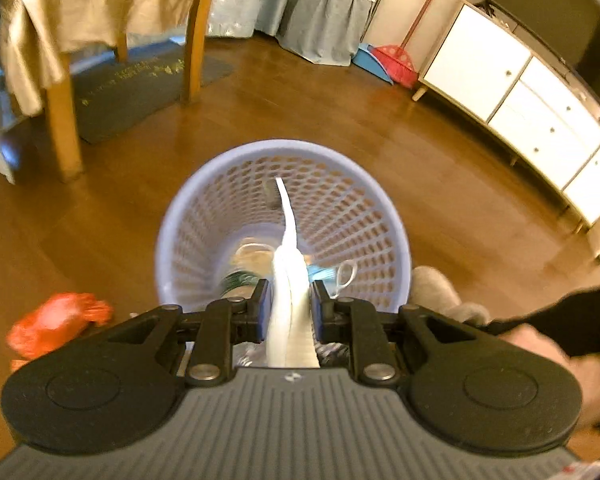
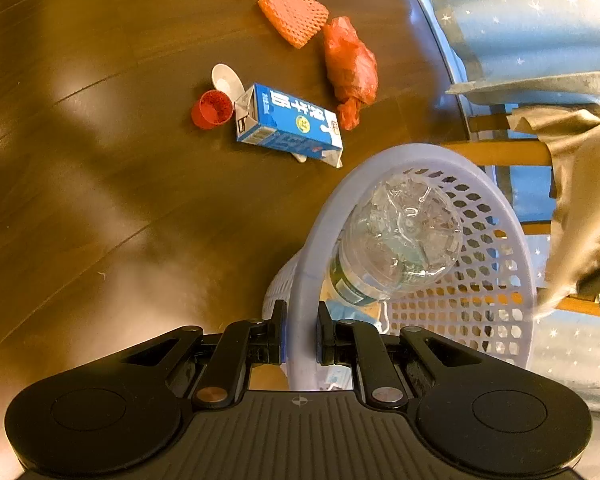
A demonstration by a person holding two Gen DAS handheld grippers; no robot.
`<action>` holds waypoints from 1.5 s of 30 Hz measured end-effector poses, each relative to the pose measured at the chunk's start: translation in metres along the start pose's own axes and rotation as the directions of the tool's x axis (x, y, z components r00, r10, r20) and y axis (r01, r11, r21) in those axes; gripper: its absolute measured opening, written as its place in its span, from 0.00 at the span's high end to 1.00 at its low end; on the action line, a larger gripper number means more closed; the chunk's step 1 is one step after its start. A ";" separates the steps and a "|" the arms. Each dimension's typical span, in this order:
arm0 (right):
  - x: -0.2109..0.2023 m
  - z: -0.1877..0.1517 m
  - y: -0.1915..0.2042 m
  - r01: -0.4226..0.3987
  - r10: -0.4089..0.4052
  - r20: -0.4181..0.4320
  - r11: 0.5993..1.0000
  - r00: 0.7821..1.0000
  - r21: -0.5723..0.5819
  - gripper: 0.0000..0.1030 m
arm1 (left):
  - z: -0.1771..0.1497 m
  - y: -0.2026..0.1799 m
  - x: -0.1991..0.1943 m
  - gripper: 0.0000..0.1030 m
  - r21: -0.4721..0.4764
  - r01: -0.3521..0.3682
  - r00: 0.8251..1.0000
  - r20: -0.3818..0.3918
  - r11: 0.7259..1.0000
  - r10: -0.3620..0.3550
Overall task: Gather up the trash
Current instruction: 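Lift the toothbrush over the lavender basket and open the left tool, then move the left tool down to the crumpled white tissue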
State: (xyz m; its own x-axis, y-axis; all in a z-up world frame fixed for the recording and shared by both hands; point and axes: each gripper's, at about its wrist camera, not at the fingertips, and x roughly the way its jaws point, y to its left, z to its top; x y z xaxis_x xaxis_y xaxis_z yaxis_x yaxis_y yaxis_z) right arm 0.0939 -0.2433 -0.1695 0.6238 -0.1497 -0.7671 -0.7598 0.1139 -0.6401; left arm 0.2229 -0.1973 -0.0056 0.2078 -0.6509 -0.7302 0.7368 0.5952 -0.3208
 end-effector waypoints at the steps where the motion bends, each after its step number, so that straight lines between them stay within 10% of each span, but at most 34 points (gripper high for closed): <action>1: 0.000 0.000 0.000 -0.001 0.001 -0.001 1.000 1.000 0.004 0.91 | 0.003 -0.001 0.004 0.67 -0.006 0.003 1.000 0.020 1.000 -0.003; 11: -0.003 -0.004 -0.002 -0.007 0.007 -0.003 1.000 1.000 0.025 0.91 | -0.013 0.025 -0.033 0.66 0.011 -0.120 0.993 0.018 0.993 0.120; 26: -0.003 -0.005 -0.008 0.002 -0.002 -0.005 0.999 1.000 0.044 0.91 | -0.059 0.105 -0.108 0.61 -0.112 -0.376 0.926 -0.018 0.920 0.376; 45: -0.001 0.013 -0.006 0.022 -0.022 -0.006 0.999 1.000 0.026 0.91 | -0.153 0.182 -0.108 0.47 -0.096 -0.484 0.871 -0.152 0.870 0.467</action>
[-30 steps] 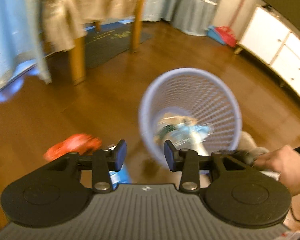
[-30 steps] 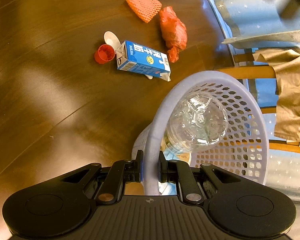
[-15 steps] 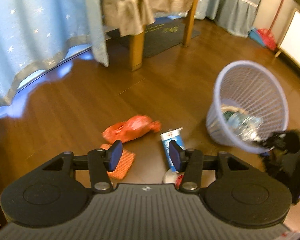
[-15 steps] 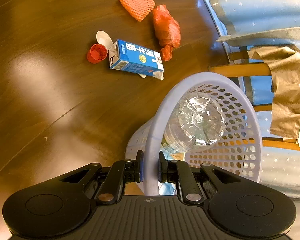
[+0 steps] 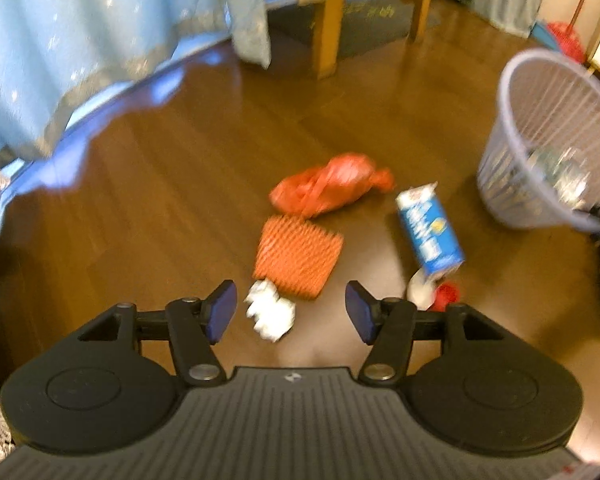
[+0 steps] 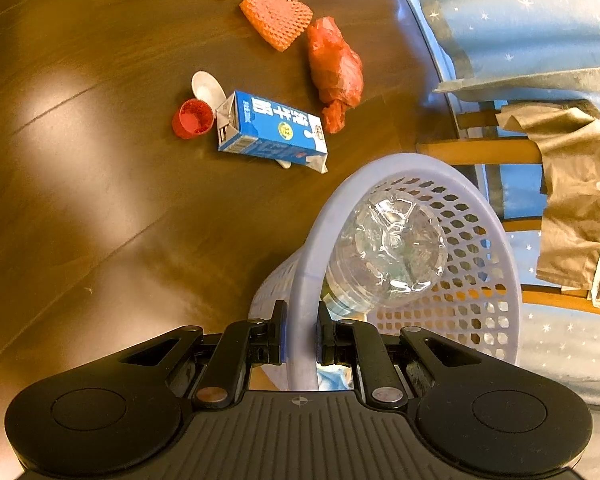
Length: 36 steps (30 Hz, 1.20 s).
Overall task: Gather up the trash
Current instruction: 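Move the left tool down to the crumpled white tissue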
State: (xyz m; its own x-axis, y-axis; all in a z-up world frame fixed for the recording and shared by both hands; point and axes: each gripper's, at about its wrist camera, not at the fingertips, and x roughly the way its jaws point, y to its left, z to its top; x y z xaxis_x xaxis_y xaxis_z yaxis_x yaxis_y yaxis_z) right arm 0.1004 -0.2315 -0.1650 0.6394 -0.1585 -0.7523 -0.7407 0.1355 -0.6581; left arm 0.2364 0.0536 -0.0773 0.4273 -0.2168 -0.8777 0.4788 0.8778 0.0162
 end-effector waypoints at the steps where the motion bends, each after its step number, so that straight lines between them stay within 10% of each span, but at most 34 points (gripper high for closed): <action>1: 0.000 0.002 0.000 -0.003 0.003 -0.001 1.000 1.000 0.001 0.91 | -0.004 0.002 0.007 0.47 0.013 0.000 1.000 -0.007 1.000 0.000; 14: 0.001 0.015 -0.003 -0.015 0.015 -0.010 1.000 1.000 0.007 0.91 | -0.022 0.005 0.102 0.35 0.239 0.060 0.997 -0.060 0.969 -0.047; 36: 0.004 0.015 -0.004 -0.019 0.019 -0.011 1.000 1.000 0.009 0.91 | -0.042 0.014 0.171 0.50 0.240 0.048 0.993 -0.118 0.970 -0.020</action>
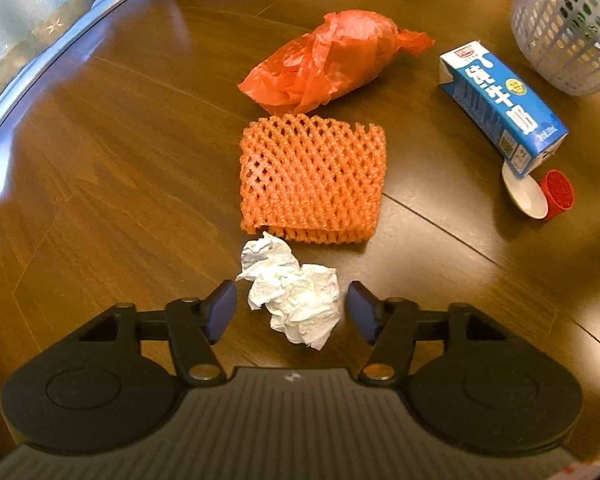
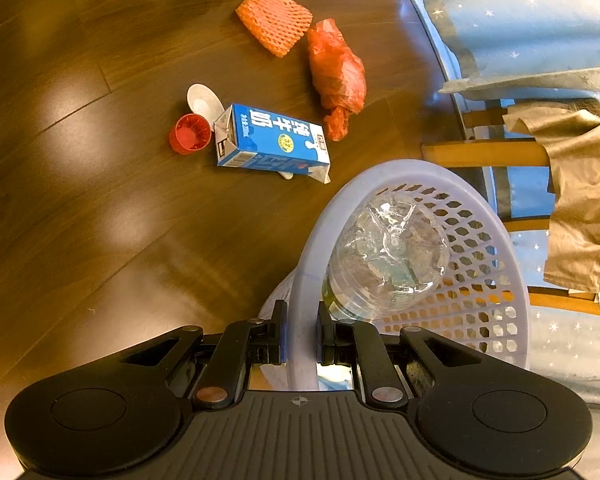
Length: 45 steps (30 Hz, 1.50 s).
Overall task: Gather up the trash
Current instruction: 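Pinch the crumpled white tissue with the left tool, then carry the tissue over the basket and open the left tool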
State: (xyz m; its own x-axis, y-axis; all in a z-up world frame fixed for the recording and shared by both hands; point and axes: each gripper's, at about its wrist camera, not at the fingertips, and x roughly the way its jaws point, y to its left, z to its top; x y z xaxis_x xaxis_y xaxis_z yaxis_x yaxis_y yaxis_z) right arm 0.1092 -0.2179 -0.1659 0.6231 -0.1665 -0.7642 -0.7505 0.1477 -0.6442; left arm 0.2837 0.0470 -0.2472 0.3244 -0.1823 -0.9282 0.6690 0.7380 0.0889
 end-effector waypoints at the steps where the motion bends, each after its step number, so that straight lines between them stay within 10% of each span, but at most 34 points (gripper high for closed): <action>1: 0.000 0.000 0.000 0.000 0.000 -0.001 1.000 1.000 0.000 0.91 | 0.000 0.001 0.001 0.51 -0.003 0.002 1.000 -0.004 1.000 -0.002; 21: 0.001 0.000 0.000 0.000 0.000 -0.003 1.000 1.000 0.002 0.91 | 0.002 -0.008 -0.023 0.77 0.024 0.025 0.999 -0.026 0.999 -0.024; 45: 0.001 -0.006 0.003 -0.001 0.001 -0.002 1.000 1.000 -0.009 0.91 | 0.140 -0.105 -0.234 0.77 0.113 0.156 0.952 0.249 0.981 -0.180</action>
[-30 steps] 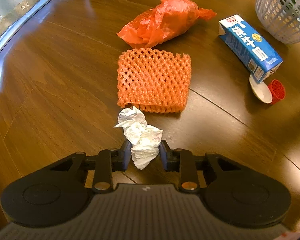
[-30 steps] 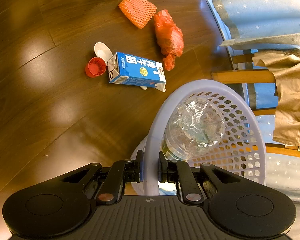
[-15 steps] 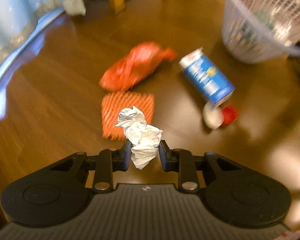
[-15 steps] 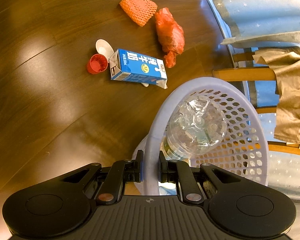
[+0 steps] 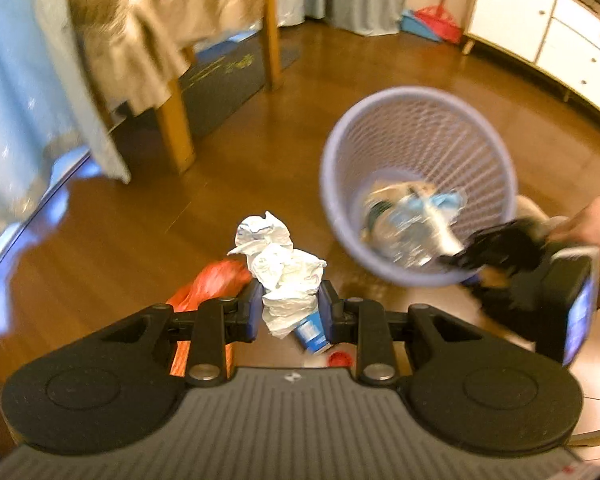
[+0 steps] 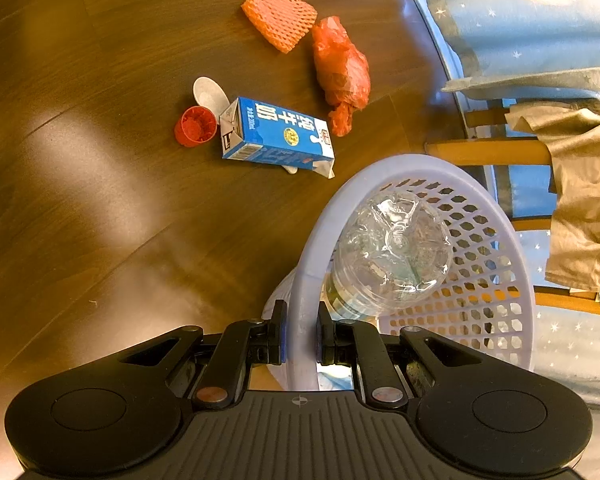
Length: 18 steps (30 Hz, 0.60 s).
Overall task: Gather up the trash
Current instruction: 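Carry the tissue over the basket and open the left tool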
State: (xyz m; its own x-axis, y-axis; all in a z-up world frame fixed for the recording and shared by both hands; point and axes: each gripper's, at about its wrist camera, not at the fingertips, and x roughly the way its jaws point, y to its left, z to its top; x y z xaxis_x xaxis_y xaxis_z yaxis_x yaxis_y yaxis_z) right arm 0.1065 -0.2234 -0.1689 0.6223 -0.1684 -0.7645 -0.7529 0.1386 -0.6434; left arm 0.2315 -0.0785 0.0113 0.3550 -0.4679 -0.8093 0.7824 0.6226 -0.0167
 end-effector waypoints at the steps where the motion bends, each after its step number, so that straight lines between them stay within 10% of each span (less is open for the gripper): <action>1: 0.000 0.000 0.000 -0.001 0.001 0.000 1.000 1.000 -0.002 0.91 | 0.007 -0.007 -0.002 0.77 0.013 0.006 1.000 0.009 1.000 -0.006; 18: -0.001 -0.002 0.006 -0.003 0.003 0.008 1.000 1.000 -0.008 0.91 | 0.072 -0.094 0.027 0.76 0.082 0.139 0.989 0.048 0.987 -0.143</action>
State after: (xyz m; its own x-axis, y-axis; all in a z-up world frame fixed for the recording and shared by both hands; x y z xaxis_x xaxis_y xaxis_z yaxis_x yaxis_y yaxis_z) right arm 0.1007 -0.2245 -0.1719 0.6216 -0.1598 -0.7668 -0.7564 0.1317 -0.6407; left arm 0.2044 -0.1949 0.0336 0.2633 -0.5816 -0.7697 0.8632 0.4982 -0.0811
